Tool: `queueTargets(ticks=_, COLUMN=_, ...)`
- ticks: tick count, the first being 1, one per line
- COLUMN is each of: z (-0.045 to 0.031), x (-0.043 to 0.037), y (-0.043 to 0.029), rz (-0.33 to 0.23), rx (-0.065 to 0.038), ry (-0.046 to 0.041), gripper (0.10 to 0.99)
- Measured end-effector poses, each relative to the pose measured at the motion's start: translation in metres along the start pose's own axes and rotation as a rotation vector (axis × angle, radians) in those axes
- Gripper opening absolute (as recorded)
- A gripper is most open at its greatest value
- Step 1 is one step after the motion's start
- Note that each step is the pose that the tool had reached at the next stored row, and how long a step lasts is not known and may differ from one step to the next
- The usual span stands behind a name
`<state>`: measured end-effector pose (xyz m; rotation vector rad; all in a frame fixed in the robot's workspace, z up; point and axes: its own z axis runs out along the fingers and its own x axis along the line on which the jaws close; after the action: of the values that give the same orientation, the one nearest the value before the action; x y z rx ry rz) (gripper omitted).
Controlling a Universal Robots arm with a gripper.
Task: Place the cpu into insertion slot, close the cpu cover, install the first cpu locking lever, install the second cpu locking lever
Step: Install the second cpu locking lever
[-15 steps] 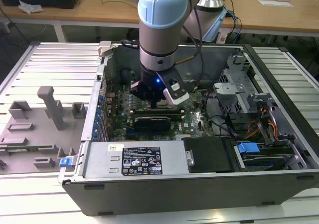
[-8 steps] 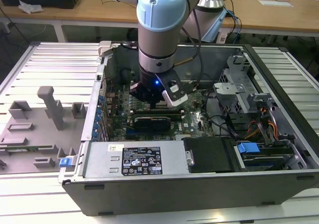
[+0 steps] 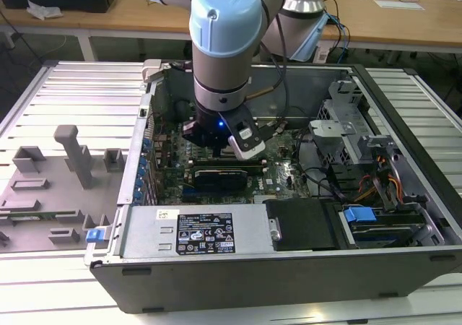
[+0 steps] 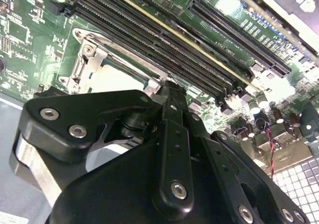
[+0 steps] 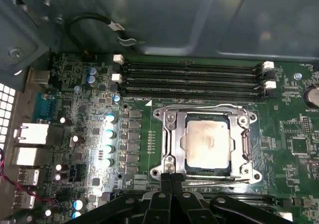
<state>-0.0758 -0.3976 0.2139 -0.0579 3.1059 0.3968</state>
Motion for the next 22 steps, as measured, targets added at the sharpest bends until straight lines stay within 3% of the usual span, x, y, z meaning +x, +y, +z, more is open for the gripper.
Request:
queueTargets(ticks=11, z=0.0099, x=0.0083, y=-0.0036, rz=0.000, rx=-0.025, ry=-0.0011, gripper=0.106)
queueTargets(ticks=22, z=0.0149, x=0.0118, y=-0.0048, rz=0.000, rx=-0.026, ry=-0.0011, gripper=0.106)
